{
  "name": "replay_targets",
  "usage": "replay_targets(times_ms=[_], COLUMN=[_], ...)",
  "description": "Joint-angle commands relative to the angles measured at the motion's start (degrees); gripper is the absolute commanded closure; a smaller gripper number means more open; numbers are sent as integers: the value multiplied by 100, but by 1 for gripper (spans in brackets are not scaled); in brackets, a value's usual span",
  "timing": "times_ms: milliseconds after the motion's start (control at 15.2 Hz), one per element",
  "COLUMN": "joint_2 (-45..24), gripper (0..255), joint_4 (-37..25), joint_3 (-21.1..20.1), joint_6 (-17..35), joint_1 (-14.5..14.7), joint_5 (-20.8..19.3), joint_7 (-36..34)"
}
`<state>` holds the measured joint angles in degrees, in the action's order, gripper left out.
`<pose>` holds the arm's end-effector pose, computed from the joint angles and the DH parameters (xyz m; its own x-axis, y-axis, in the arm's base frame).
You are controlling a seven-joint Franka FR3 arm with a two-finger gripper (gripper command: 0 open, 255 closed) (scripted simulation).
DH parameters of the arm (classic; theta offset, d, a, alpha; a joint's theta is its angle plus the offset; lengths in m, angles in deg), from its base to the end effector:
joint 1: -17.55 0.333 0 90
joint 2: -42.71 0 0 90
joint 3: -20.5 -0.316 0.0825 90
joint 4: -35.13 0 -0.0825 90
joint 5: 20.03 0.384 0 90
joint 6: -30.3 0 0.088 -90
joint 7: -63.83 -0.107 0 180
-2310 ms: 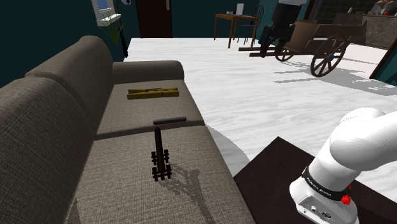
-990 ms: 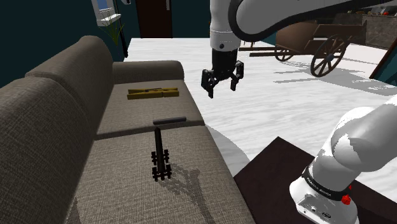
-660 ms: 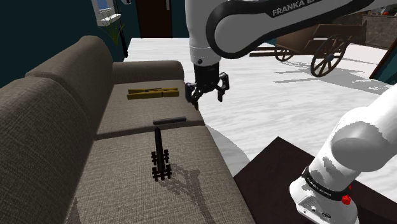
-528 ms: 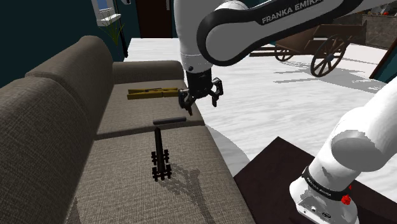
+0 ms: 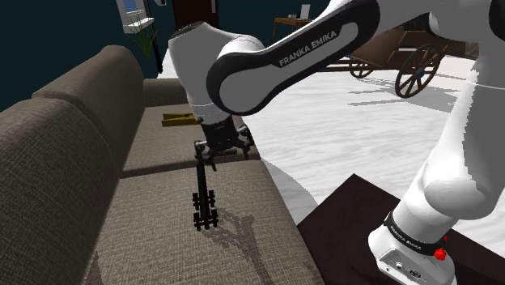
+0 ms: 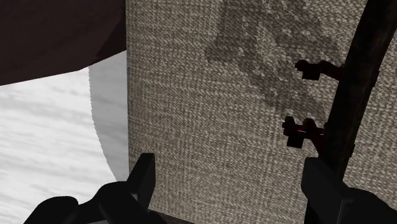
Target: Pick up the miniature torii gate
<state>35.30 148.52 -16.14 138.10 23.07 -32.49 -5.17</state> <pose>0.4277 0.3554 0.4001 0.9305 -0.3647 0.0329 -0.3623 -0.9038 0.2277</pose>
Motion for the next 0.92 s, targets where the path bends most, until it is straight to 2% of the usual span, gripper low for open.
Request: replay_targets(times_ms=[0,396,858], joint_2=[-638,-2193,-2454], gripper=[0,0,0], joint_4=[-452,-1816,-1641], joint_3=[-19,220,324], joint_6=[-92,-478,-88], joint_1=[198,984,1039], joint_5=[-347,-998,-1158], joint_7=[-455,-1310,-1435])
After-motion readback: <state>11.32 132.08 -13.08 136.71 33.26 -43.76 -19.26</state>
